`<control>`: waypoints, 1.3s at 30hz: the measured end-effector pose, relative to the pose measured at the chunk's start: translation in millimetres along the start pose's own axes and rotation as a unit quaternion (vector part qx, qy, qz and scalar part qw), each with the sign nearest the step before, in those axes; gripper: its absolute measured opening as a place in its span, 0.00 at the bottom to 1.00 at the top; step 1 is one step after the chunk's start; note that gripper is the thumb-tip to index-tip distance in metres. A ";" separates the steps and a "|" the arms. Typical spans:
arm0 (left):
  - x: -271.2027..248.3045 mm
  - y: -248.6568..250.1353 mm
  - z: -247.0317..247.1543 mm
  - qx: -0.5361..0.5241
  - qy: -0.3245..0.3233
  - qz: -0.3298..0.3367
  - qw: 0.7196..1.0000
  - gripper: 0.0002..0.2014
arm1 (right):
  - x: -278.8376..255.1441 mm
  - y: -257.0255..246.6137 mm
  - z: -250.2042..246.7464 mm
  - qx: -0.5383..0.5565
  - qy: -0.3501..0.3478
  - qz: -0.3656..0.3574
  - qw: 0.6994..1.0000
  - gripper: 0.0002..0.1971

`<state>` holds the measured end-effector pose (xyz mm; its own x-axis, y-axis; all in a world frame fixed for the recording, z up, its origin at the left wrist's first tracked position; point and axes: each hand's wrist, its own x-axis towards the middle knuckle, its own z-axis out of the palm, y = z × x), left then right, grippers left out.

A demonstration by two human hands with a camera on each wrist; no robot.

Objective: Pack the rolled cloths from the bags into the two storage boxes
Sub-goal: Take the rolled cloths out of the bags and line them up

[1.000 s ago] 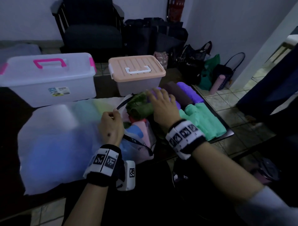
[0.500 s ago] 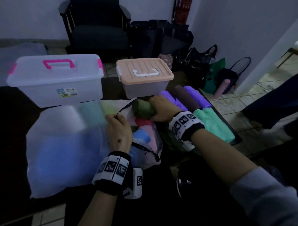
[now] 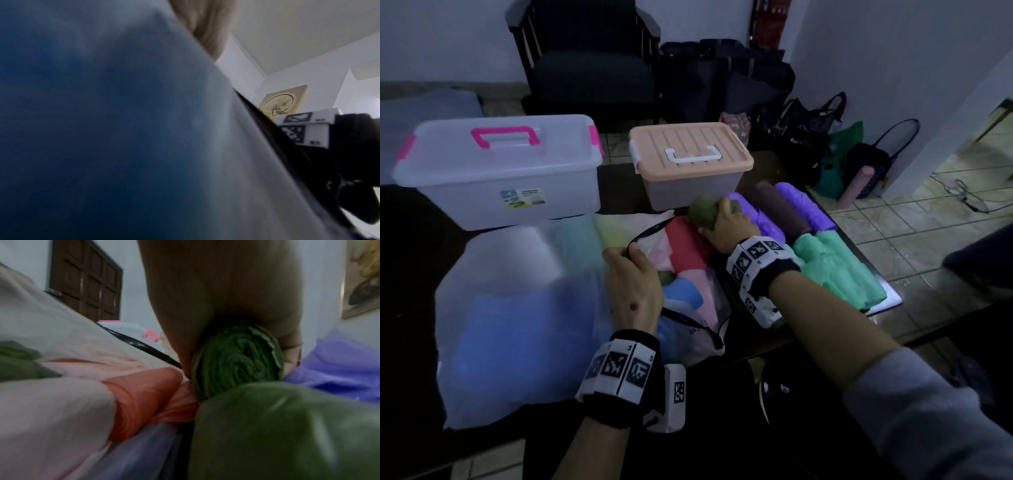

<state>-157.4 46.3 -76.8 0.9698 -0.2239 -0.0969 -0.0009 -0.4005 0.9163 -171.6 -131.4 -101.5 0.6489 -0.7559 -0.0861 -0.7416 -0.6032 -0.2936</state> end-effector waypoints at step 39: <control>1.0 -5.0 -5.8 0.029 -0.001 -0.012 1.000 0.18 | -87.3 12.3 18.8 0.515 -0.147 0.085 0.840 0.06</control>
<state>-155.0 53.2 -79.2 0.9691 -0.2161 -0.1194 0.0078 -0.4565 0.8897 -234.2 -68.1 -115.5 0.6746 -0.6227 -0.3964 -0.3846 0.1619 -0.9088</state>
